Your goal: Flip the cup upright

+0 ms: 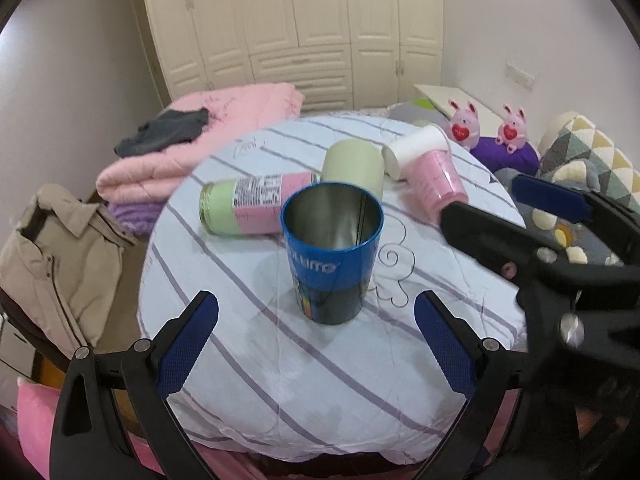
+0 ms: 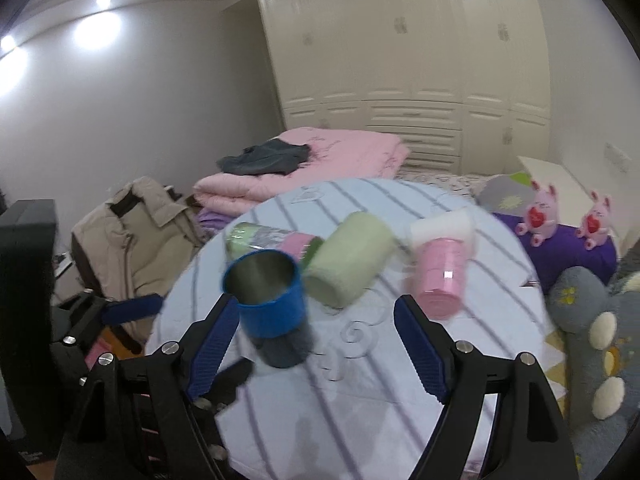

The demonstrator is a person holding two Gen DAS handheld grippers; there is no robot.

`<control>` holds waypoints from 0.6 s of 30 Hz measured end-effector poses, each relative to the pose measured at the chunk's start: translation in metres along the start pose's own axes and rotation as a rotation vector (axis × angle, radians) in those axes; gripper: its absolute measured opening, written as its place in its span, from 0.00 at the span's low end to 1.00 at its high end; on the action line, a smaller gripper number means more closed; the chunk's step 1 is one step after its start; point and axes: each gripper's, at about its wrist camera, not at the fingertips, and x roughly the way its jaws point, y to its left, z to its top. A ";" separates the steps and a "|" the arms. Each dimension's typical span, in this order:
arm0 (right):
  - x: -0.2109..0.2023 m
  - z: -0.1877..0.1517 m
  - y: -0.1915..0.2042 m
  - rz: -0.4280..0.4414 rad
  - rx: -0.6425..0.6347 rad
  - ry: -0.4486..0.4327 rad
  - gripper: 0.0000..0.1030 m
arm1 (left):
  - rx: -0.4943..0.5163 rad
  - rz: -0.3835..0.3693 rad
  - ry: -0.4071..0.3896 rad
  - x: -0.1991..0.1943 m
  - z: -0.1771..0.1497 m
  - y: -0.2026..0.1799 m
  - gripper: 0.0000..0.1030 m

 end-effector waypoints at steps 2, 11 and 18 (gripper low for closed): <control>-0.003 0.000 -0.006 -0.039 0.005 0.001 0.79 | 0.007 0.016 -0.011 -0.002 0.002 -0.005 0.97; -0.013 -0.010 -0.045 -0.092 0.149 0.008 0.79 | 0.007 0.029 -0.051 -0.008 0.005 -0.024 0.97; -0.016 -0.015 -0.058 -0.134 0.212 -0.002 0.79 | -0.022 0.037 -0.083 -0.014 0.005 -0.030 0.97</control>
